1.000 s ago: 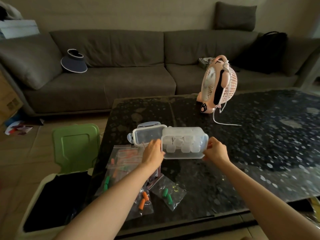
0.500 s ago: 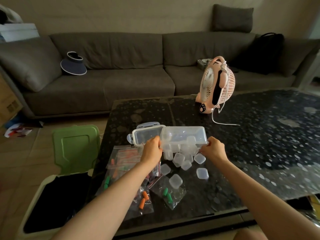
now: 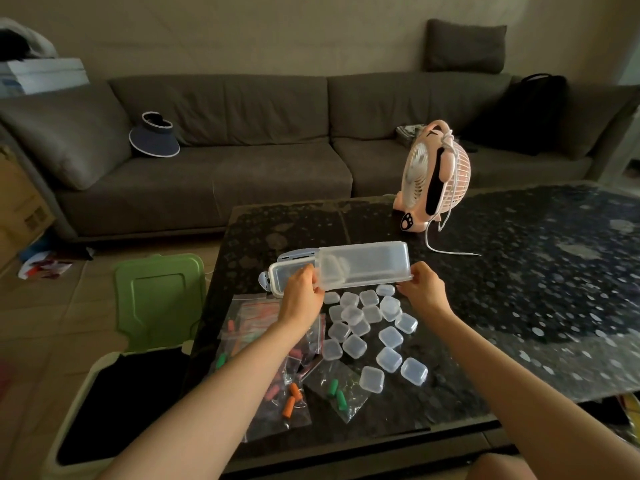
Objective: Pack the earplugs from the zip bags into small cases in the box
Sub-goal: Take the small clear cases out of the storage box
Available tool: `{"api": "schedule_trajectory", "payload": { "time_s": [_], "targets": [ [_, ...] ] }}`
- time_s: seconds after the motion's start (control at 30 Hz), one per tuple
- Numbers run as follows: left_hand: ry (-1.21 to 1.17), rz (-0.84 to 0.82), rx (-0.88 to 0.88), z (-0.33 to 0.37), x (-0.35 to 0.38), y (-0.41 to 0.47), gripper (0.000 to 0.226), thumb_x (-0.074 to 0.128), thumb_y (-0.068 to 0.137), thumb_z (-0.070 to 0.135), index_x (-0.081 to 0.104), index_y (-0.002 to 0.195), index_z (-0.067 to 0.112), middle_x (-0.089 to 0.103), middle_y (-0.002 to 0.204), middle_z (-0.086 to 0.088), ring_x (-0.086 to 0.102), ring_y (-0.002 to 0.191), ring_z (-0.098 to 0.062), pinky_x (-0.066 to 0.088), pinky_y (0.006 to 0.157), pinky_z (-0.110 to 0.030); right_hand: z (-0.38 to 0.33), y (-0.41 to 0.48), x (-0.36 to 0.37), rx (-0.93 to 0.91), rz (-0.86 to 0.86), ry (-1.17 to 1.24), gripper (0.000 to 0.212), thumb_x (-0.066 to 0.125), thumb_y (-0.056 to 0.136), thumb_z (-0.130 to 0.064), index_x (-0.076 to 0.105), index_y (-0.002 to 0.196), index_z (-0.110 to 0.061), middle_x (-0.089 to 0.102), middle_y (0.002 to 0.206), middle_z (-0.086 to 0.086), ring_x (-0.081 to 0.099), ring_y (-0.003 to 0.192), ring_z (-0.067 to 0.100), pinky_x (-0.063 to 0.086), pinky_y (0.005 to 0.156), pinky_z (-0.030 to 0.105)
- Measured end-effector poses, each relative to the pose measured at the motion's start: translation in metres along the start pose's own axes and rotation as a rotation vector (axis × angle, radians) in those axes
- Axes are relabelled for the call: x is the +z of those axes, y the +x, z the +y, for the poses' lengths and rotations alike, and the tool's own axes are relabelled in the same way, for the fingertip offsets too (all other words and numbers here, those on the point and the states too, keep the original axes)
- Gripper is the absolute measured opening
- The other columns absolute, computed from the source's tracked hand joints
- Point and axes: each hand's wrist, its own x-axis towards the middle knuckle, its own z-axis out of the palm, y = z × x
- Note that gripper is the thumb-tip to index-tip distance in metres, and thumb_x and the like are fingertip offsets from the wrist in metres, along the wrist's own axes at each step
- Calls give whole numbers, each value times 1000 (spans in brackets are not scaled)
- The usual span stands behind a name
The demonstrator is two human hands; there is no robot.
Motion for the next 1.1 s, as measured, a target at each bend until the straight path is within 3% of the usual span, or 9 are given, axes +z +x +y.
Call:
{"api": "schedule_trajectory", "payload": {
  "time_s": [0.2,0.3,0.43,0.57,0.67,0.73,0.87,0.97,1.1],
  "targets": [
    [3,188,-25,0,-19,-1,11,57,91,15,47,88,12,60,83,-2,60,75,-23,52,64,-37,-13,2,11,-30,-62,142,10,60,91,-14,56,99,-9,66,99,10,65,90,24,56,80,36],
    [2,282,-138,-11,-31,7,17,54,93,32,52,96,15,65,90,3,62,78,-20,48,59,-30,-23,3,21,-53,-158,171,24,56,94,-13,57,117,-14,64,112,6,61,100,20,51,81,32],
    [-127,215,-325,-36,-45,19,20,56,92,29,55,111,24,67,107,-1,61,97,-21,49,85,-39,-40,7,40,-107,-323,170,53,50,92,-1,44,141,-21,62,116,7,58,106,21,46,89,28],
    [-396,39,-424,-47,-51,18,46,55,93,21,42,136,22,60,113,-3,54,91,-12,43,73,-25,-42,11,66,-79,-432,92,61,52,90,-2,34,145,-23,56,114,1,54,100,17,47,89,29],
    [-436,-38,-442,-53,-50,13,58,58,92,23,33,144,19,56,125,-5,54,108,-17,39,85,-27,-40,13,82,7,-449,141,66,55,90,-4,30,148,-20,51,133,4,53,116,23,47,94,31],
    [-481,-40,-439,-53,-49,11,56,58,92,19,34,142,12,52,131,-7,53,112,-17,38,87,-25,-41,14,88,49,-423,201,67,56,90,-3,27,149,-17,45,141,7,47,127,27,41,104,38],
    [-503,-40,-392,-46,-49,11,42,54,93,11,44,134,8,55,121,-2,51,106,-9,40,85,-21,-44,16,94,73,-402,274,66,58,90,-7,28,147,-15,48,138,10,49,117,22,38,103,36],
    [-456,-55,-363,-45,-48,11,37,54,94,12,48,130,8,54,112,2,52,104,-9,40,74,-13,-41,20,96,98,-395,272,67,60,89,-11,28,148,-16,44,142,12,46,126,26,37,105,37],
    [-399,-34,-377,-44,-50,5,44,58,92,17,42,133,7,50,122,0,47,108,-10,37,84,-20,-37,16,96,52,-342,187,65,61,89,-17,30,146,-16,46,141,13,49,124,28,44,100,38]
  ]
}}
